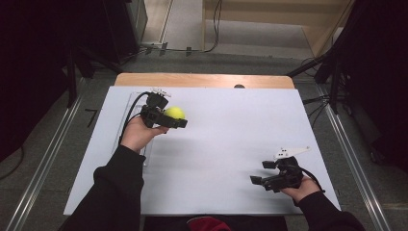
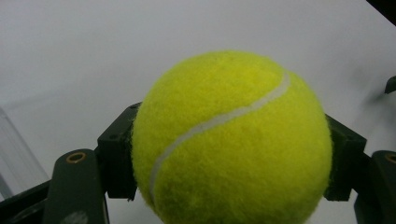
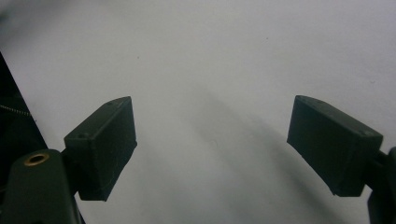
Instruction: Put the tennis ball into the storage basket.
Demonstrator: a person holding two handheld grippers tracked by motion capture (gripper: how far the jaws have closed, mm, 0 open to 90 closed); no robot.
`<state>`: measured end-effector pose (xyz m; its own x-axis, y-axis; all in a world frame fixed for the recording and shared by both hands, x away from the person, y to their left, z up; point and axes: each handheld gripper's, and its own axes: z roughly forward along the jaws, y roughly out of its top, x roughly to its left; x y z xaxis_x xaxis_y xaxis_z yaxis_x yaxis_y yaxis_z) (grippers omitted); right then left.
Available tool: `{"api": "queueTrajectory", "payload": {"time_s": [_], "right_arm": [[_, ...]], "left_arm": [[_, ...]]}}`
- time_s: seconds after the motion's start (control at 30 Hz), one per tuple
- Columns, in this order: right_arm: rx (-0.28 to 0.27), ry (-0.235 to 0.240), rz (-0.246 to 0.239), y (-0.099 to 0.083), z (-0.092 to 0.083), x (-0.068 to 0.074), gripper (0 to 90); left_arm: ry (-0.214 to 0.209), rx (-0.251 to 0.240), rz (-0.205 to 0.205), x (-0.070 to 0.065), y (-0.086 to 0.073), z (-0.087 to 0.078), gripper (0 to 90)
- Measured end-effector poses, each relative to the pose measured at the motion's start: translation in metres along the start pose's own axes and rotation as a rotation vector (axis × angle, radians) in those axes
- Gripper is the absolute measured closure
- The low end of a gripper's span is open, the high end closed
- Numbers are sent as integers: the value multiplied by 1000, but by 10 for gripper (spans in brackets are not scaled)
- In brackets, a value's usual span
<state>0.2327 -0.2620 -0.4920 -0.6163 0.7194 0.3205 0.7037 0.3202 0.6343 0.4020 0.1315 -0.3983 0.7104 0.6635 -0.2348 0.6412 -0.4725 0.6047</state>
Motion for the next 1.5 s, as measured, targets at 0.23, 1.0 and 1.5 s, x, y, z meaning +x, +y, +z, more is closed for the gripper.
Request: {"api": "queueTrajectory", "payload": {"time_s": [0.23, 1.0, 1.5], "right_arm": [[2, 0, 0, 1, 1, 0, 135], [-6, 5, -3, 4, 2, -2, 135], [-3, 8, -5, 7, 4, -2, 135]], "left_arm": [[8, -9, -15, 4, -2, -6, 263], [31, -28, -66, 20, -8, -17, 263], [47, -50, -116, 31, -14, -28, 263]]}}
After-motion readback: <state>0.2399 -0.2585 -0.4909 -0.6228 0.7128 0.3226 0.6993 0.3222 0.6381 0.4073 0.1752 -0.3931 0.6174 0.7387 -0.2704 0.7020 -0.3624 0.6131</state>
